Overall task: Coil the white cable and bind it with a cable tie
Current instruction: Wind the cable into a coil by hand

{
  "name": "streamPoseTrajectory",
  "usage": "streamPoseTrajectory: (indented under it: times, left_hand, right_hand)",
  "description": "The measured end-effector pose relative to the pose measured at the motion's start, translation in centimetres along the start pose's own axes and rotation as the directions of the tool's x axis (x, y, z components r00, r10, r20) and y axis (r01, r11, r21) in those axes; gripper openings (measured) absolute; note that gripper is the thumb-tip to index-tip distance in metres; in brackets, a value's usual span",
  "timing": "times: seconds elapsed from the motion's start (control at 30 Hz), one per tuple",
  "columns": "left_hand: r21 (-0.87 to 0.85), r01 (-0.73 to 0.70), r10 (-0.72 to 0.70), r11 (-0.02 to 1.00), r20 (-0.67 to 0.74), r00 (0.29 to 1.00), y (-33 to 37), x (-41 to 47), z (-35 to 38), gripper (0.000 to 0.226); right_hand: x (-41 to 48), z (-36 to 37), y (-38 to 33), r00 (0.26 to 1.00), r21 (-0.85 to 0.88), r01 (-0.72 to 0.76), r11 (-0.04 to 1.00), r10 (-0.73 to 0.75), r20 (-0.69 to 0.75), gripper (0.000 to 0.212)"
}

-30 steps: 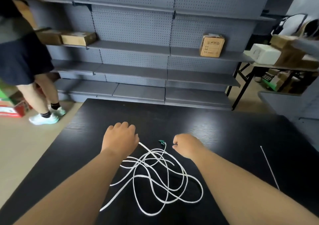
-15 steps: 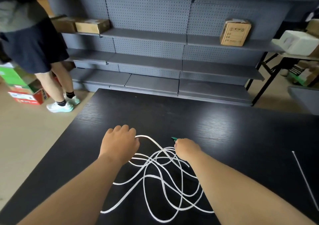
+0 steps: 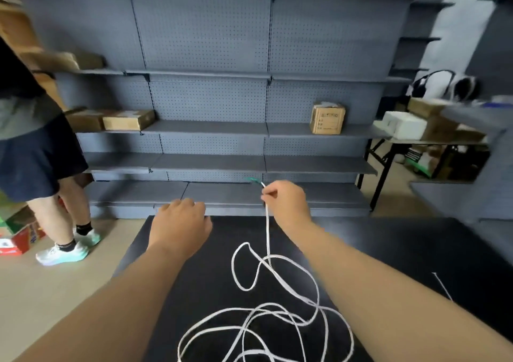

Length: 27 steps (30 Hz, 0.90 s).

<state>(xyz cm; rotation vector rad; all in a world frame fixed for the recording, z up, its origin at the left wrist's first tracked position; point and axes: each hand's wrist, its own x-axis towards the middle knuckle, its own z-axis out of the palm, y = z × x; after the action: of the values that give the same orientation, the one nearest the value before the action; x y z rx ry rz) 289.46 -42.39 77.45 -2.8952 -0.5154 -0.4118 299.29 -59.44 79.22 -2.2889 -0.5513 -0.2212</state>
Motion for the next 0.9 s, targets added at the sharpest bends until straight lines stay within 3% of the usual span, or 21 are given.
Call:
streamPoseTrajectory:
  times: [0.1, 0.17, 0.27, 0.47, 0.63, 0.7, 0.73, 0.83, 0.9]
  left_hand:
    - [-0.073, 0.024, -0.034, 0.997, -0.137, 0.99, -0.8, 1.7, -5.0, 0.029]
    - [-0.275, 0.02, -0.076, 0.961, -0.196, 0.978, -0.8, 2.4, -8.2, 0.031]
    - [-0.555, -0.049, -0.066, 0.831, -0.185, 0.98, 0.0, 2.7, -12.2, 0.031]
    - [-0.696, -0.194, 0.096, 0.692, -0.177, 0.979, 1.8, 2.8, -14.6, 0.036]
    - [-0.811, -0.118, 0.153, 0.573, -0.035, 0.988, 2.8, 3.4, -14.8, 0.017]
    - [-0.781, -0.127, 0.127, 0.612, -0.062, 0.99, 2.5, 4.0, -15.6, 0.014]
    - [-0.724, -0.129, 0.083, 0.678, -0.099, 0.992, 2.3, 4.3, -16.2, 0.015]
    - [-0.287, -0.065, -0.03, 0.956, -0.315, 0.948, 1.7, 4.0, -19.1, 0.018]
    - [-0.016, -0.063, 0.053, 0.998, -0.35, 0.935, 1.6, 3.8, -20.9, 0.029]
  right_hand:
    - [1.3, -4.4, -5.9, 0.989, 0.126, 0.112, 0.986, -0.099, -0.108, 0.006]
    - [1.8, -7.1, -9.3, 0.974, 0.201, 0.186, 0.962, -0.153, -0.169, 0.01]
    - [1.9, -9.7, -12.7, 0.951, 0.213, 0.26, 0.942, -0.211, -0.227, 0.014]
    - [1.5, -11.2, -14.3, 0.937, 0.257, 0.292, 0.921, -0.221, -0.27, 0.009]
    - [1.4, -12.7, -14.5, 0.924, 0.319, 0.33, 0.889, -0.234, -0.303, 0.012]
    - [1.4, -13.5, -14.3, 0.917, 0.322, 0.353, 0.879, -0.256, -0.306, 0.015]
    - [1.4, -14.0, -14.2, 0.916, 0.311, 0.358, 0.88, -0.267, -0.299, 0.018]
    - [1.5, -15.8, -13.4, 0.935, 0.294, 0.318, 0.901, -0.248, -0.253, 0.036]
    - [1.6, -17.0, -12.7, 0.942, 0.26, 0.284, 0.923, -0.218, -0.256, 0.045]
